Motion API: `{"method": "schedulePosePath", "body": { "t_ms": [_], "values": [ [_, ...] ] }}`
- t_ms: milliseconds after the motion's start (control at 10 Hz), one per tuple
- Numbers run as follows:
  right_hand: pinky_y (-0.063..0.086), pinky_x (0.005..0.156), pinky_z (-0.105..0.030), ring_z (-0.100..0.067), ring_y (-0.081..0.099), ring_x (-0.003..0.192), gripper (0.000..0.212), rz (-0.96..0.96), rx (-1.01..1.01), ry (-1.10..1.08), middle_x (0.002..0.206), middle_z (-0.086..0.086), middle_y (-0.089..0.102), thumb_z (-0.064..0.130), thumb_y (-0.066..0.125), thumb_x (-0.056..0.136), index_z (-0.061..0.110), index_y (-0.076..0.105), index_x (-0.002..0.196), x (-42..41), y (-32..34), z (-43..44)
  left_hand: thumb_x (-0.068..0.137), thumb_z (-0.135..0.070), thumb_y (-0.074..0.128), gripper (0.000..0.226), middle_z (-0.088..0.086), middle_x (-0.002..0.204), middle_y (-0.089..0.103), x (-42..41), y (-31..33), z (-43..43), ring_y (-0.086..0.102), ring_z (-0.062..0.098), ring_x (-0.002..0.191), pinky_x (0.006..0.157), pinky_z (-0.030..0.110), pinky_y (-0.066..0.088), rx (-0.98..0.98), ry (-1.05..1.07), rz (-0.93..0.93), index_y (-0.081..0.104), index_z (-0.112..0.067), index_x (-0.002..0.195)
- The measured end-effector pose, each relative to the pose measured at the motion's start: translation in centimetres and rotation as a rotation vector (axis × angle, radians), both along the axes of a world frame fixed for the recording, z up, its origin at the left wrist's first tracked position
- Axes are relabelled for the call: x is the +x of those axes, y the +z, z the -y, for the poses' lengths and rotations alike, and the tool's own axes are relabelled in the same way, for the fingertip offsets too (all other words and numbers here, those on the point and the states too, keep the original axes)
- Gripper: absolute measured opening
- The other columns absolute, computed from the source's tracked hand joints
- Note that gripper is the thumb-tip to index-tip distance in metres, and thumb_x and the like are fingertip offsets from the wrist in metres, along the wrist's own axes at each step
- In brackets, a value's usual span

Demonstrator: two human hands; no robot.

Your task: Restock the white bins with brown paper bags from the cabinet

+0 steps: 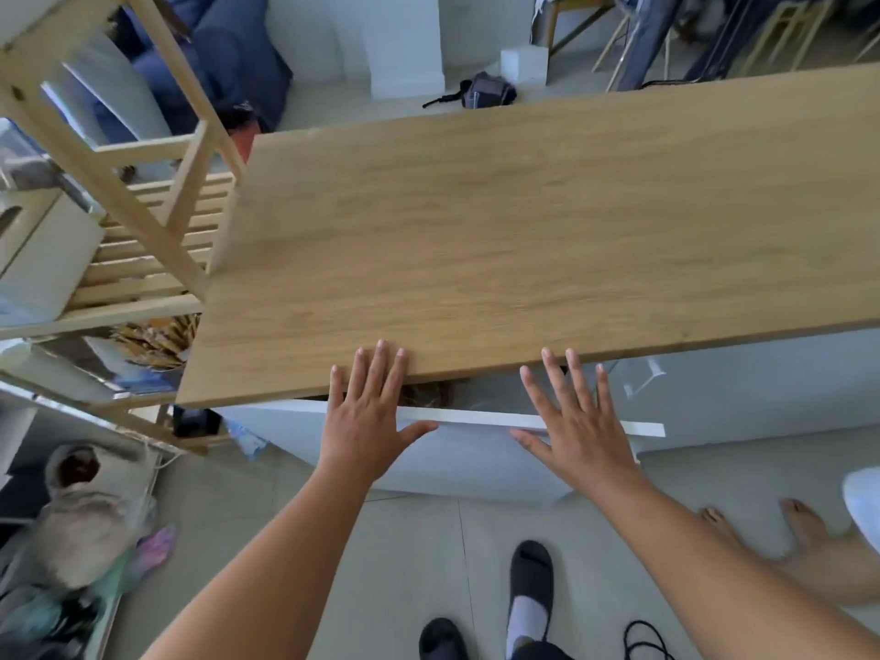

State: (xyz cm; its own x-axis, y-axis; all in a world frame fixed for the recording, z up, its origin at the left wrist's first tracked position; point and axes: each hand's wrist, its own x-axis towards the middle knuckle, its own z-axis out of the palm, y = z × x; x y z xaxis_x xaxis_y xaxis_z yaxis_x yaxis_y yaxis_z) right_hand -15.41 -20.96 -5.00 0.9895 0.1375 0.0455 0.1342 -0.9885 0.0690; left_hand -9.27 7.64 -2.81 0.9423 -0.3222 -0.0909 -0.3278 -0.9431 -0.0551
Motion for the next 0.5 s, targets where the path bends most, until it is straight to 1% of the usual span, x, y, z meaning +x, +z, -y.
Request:
{"method": "schedulePosePath", "body": {
  "t_ms": [100,200,300,400,500],
  "values": [
    [0.008,0.116,-0.06,-0.034,0.0,0.15,0.083,0.037,0.004,0.029,0.164,-0.011,0.0,0.068,0.026,0.091,0.025,0.0,0.157,1.6,-0.2,0.7,0.085,-0.08,0.019,0.092,0.004,0.166,0.014,0.1,-0.2,0.3,0.014,0.03,0.152,0.12,0.056,0.018,-0.033,0.049,0.009,0.014,-0.023,0.158],
    [0.006,0.117,-0.059,-0.032,0.005,0.151,0.082,0.05,0.001,0.075,0.164,-0.011,0.004,0.066,0.026,0.091,0.024,0.001,0.157,3.4,-0.3,1.1,0.088,-0.078,0.02,0.087,0.003,0.164,0.021,0.2,-0.5,0.5,0.02,0.03,0.151,0.119,0.056,0.018,-0.039,0.082,0.016,0.02,-0.024,0.157],
    [0.01,0.116,-0.059,-0.032,0.015,0.149,0.079,0.065,0.025,0.098,0.163,-0.011,0.013,0.064,0.027,0.092,0.025,0.006,0.157,4.1,-0.5,1.8,0.086,-0.082,0.021,0.091,0.0,0.164,0.021,0.7,0.0,1.2,0.017,0.028,0.151,0.119,0.052,0.012,-0.07,0.119,0.02,0.024,-0.025,0.157],
    [0.018,0.114,-0.056,-0.031,0.023,0.146,0.075,0.112,0.076,0.146,0.159,-0.012,0.026,0.064,0.028,0.094,0.021,0.02,0.155,4.5,-0.2,1.7,0.082,-0.086,0.019,0.093,-0.007,0.165,0.014,1.6,0.5,1.2,0.008,0.022,0.153,0.123,0.048,0.006,-0.145,0.162,0.008,0.021,-0.03,0.157],
    [0.02,0.112,-0.05,-0.029,0.033,0.143,0.073,0.064,0.19,0.091,0.155,-0.01,0.035,0.063,0.021,0.097,0.015,0.038,0.149,6.5,0.8,0.4,0.086,-0.083,0.011,0.085,-0.012,0.165,0.007,2.1,1.0,1.0,0.0,0.017,0.154,0.124,0.048,0.006,-0.214,0.23,-0.011,0.016,-0.036,0.157]
  ]
}}
